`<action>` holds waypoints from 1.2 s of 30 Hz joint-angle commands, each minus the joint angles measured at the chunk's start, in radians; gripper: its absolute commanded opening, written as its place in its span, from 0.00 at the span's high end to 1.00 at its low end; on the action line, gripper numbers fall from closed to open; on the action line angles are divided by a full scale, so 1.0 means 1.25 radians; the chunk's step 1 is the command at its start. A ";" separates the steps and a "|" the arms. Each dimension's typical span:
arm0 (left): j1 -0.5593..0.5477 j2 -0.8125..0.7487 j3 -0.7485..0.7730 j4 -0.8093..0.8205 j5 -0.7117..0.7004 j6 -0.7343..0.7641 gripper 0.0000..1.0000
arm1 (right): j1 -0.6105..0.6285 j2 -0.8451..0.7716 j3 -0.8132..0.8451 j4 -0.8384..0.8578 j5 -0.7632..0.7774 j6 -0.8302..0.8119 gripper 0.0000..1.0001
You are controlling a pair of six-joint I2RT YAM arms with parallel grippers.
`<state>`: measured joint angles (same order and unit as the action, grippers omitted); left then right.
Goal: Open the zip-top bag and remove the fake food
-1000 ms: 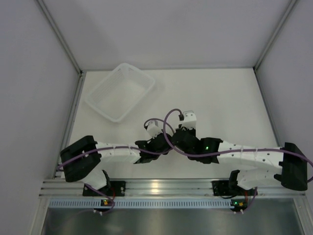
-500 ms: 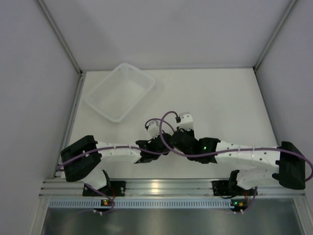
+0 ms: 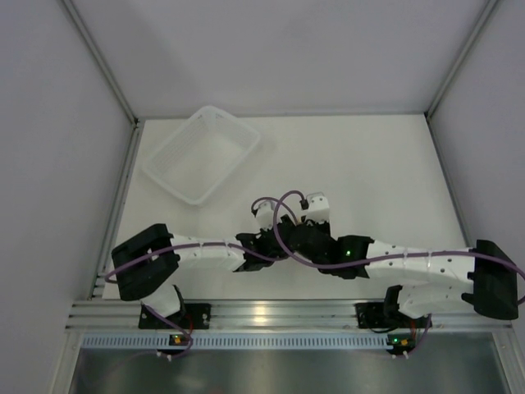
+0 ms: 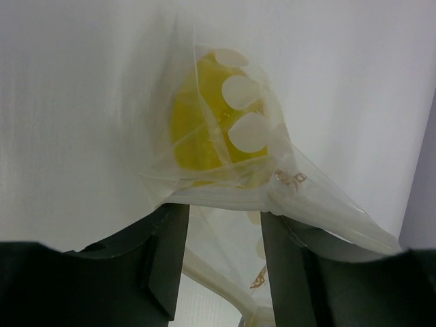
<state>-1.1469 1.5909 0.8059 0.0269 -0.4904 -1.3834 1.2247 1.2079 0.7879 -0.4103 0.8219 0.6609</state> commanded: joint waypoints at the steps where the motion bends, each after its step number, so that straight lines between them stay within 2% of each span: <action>1: -0.004 0.030 0.028 0.008 -0.004 0.016 0.46 | 0.039 -0.031 -0.023 0.035 0.004 0.010 1.00; 6: -0.007 0.049 0.019 0.009 -0.021 -0.010 0.36 | 0.060 -0.019 -0.038 0.064 -0.005 0.009 1.00; 14: -0.007 0.042 0.008 0.008 -0.054 -0.014 0.38 | 0.111 0.010 -0.006 0.047 0.038 0.030 1.00; 23: -0.007 0.013 -0.027 0.008 -0.140 -0.052 0.37 | 0.135 -0.032 -0.064 0.142 0.006 0.038 1.00; 33: -0.024 0.029 0.040 0.014 -0.143 0.013 0.35 | 0.136 -0.036 -0.094 0.193 -0.007 0.019 1.00; 36: -0.030 0.024 0.028 0.089 -0.132 0.068 0.32 | 0.136 -0.028 -0.097 0.220 -0.041 -0.003 1.00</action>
<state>-1.1908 1.6089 0.7799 0.0345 -0.6090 -1.3724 1.3186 1.1736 0.6651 -0.2764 0.9119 0.7277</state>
